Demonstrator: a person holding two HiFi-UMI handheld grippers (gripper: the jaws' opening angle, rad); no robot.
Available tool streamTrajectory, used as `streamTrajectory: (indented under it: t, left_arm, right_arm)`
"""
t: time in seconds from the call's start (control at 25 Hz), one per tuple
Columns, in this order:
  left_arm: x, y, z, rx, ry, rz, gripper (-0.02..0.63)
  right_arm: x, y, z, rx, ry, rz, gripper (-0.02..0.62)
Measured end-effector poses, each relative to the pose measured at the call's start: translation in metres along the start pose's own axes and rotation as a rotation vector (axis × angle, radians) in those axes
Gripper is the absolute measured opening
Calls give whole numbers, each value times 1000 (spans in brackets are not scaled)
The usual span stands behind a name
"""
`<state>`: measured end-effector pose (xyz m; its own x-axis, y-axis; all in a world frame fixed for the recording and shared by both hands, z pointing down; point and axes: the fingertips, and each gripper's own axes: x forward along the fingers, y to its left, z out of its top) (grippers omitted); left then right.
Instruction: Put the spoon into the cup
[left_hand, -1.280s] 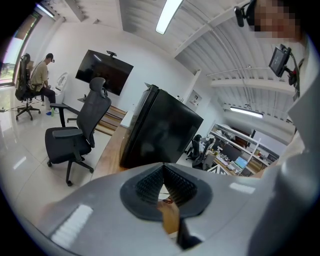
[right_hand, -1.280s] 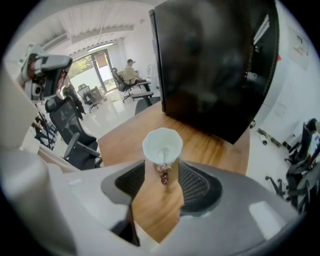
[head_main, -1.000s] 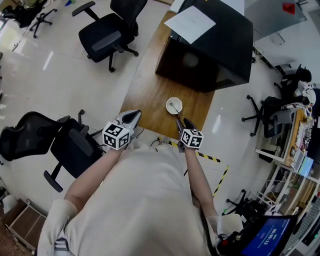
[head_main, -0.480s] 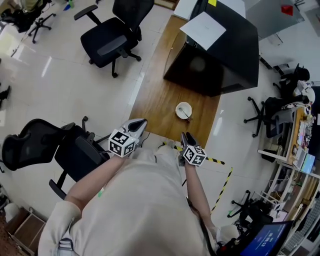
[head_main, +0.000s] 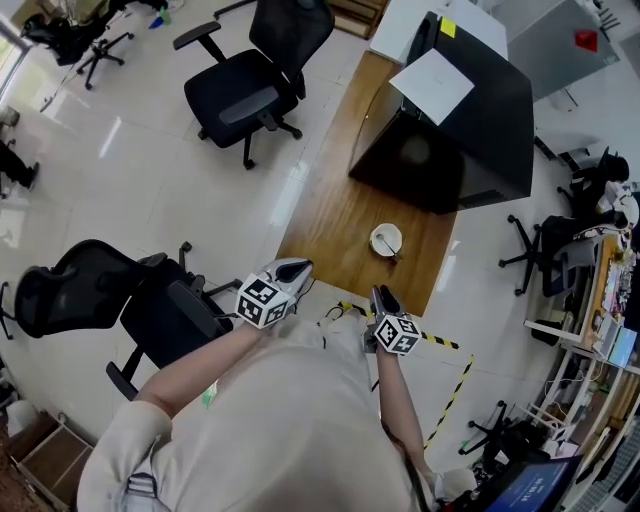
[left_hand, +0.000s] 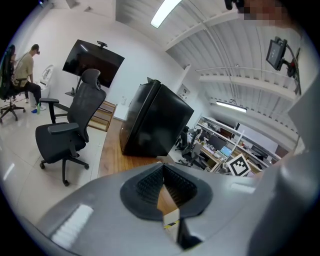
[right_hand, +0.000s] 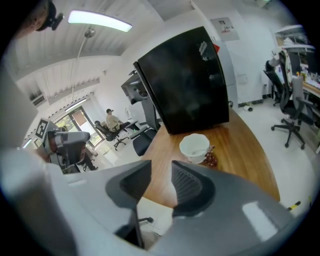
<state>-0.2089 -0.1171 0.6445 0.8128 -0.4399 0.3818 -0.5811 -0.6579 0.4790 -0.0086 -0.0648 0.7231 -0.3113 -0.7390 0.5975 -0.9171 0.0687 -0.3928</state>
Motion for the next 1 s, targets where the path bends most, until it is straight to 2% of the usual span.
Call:
streamTrajectory:
  t: [0.28, 0.44, 0.64, 1.0]
  left_arm:
    - [-2, -9, 5, 19, -14, 31, 0]
    - [5, -36, 12, 33, -17, 32, 0]
    - [10, -69, 20, 39, -47, 38, 0]
    - [3, -118, 12, 35, -81, 74, 0]
  right_arm:
    - [-4, 2, 9, -4, -47, 56, 123]
    - [-27, -11, 22, -1, -94, 61, 120]
    - [-59, -16, 33, -94, -137, 68, 118]
    - [-107, -24, 53, -104, -235, 127, 115]
